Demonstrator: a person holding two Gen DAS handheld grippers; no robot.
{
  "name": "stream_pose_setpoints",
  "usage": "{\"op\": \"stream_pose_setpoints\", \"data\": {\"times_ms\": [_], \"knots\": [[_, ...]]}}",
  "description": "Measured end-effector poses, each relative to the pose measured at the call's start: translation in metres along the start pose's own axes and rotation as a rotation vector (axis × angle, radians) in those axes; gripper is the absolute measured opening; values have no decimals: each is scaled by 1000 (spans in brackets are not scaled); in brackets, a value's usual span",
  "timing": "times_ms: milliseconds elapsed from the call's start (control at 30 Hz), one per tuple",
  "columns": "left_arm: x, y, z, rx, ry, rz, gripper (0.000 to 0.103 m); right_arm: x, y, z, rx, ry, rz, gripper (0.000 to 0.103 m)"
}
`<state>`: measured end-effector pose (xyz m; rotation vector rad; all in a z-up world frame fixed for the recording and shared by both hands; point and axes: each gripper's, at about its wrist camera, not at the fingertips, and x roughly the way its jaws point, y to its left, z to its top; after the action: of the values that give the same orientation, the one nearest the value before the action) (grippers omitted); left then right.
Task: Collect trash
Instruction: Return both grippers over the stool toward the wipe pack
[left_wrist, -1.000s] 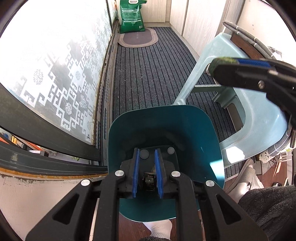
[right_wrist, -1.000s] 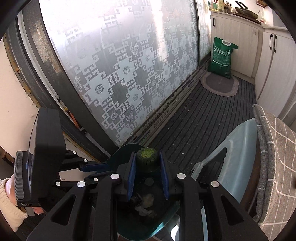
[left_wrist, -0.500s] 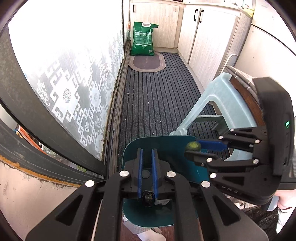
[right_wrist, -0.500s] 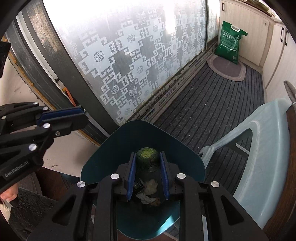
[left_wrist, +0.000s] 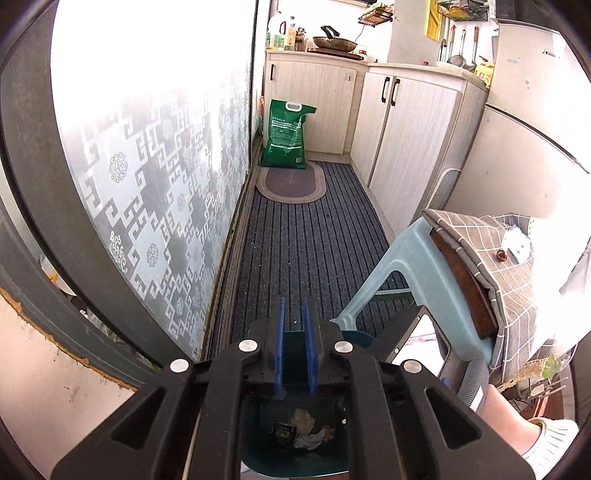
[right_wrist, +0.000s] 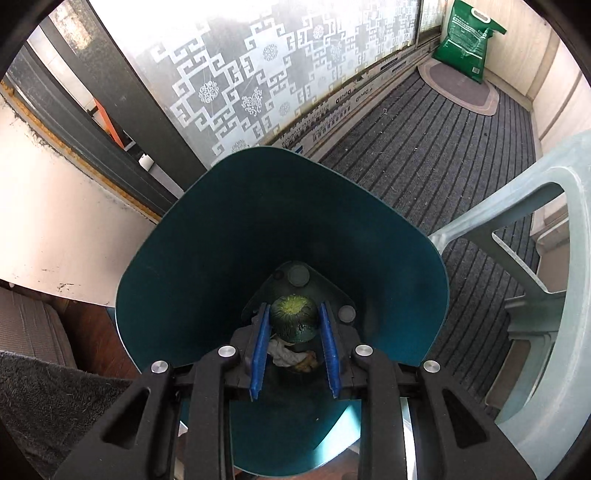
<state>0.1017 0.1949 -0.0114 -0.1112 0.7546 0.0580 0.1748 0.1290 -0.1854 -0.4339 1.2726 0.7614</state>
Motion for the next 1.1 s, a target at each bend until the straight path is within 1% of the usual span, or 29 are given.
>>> {"op": "stream_pose_setpoints", "data": {"times_ms": [67, 167, 233, 333, 367, 433, 567, 600, 667, 767, 833, 967, 1100], "knots": [[-7, -1, 4, -5, -27, -4, 13, 1, 1, -2, -1, -2, 4, 37], [-18, -5, 8, -9, -66, -4, 14, -2, 2, -4, -5, -9, -1, 44], [-22, -7, 12, -13, -80, -6, 16, -6, 1, -5, -10, -22, 2, 44], [-32, -13, 15, -13, -108, -3, 23, -18, 3, -6, -26, -59, 5, 44], [-35, -14, 16, -14, -120, 0, 27, -23, 4, -6, -33, -74, 10, 44], [-41, -18, 19, -13, -138, -3, 28, -35, 9, -6, -48, -109, 22, 44], [-52, -23, 25, -18, -183, -12, 35, -64, 17, -9, -81, -180, 36, 44], [-54, -25, 26, -19, -190, -15, 35, -72, 18, -11, -85, -200, 36, 44], [-57, -27, 29, -24, -207, -15, 37, -90, 19, -13, -91, -244, 38, 40], [-60, -32, 32, -34, -226, -20, 42, -120, 18, -14, -90, -318, 42, 38], [-62, -36, 34, -36, -235, -25, 43, -140, 12, -15, -85, -359, 46, 38], [-62, -44, 38, -39, -244, -45, 45, -175, -2, -22, -67, -437, 13, 38], [-59, -58, 41, -29, -246, -64, 46, -197, -28, -34, -30, -482, -50, 38]]}}
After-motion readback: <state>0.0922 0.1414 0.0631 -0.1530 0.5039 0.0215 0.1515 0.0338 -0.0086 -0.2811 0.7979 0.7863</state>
